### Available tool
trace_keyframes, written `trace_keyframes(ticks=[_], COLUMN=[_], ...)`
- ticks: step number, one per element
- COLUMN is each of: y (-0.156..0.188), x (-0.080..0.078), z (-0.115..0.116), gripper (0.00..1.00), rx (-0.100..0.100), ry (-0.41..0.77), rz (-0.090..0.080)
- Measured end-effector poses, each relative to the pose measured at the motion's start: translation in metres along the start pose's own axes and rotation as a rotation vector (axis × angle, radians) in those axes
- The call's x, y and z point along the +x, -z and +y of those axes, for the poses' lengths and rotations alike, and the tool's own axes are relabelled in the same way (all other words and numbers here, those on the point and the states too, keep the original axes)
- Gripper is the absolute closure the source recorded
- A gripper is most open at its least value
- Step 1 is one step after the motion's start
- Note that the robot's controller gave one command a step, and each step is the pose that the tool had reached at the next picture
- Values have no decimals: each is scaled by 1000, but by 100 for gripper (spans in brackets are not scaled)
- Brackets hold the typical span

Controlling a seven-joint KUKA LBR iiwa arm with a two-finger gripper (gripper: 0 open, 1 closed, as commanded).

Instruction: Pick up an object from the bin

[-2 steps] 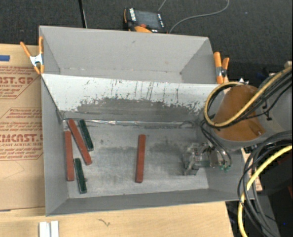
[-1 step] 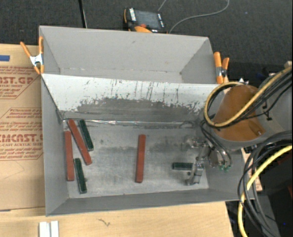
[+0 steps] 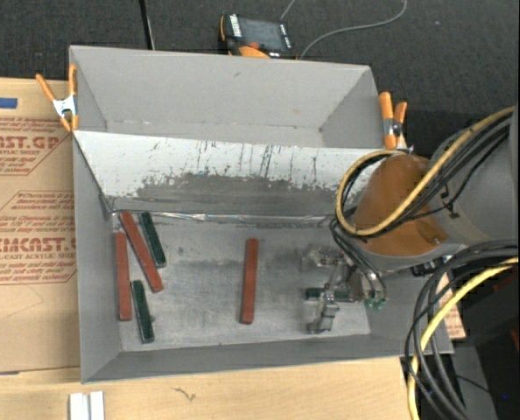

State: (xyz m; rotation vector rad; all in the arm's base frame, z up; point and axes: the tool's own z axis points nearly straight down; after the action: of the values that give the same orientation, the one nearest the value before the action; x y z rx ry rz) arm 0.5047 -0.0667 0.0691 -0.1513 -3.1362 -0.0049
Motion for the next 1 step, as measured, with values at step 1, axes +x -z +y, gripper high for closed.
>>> trace_keyframes(ticks=[1], y=[0], x=[-1], z=[-3], gripper=[100], rx=[2], ry=[-3], rz=[-2])
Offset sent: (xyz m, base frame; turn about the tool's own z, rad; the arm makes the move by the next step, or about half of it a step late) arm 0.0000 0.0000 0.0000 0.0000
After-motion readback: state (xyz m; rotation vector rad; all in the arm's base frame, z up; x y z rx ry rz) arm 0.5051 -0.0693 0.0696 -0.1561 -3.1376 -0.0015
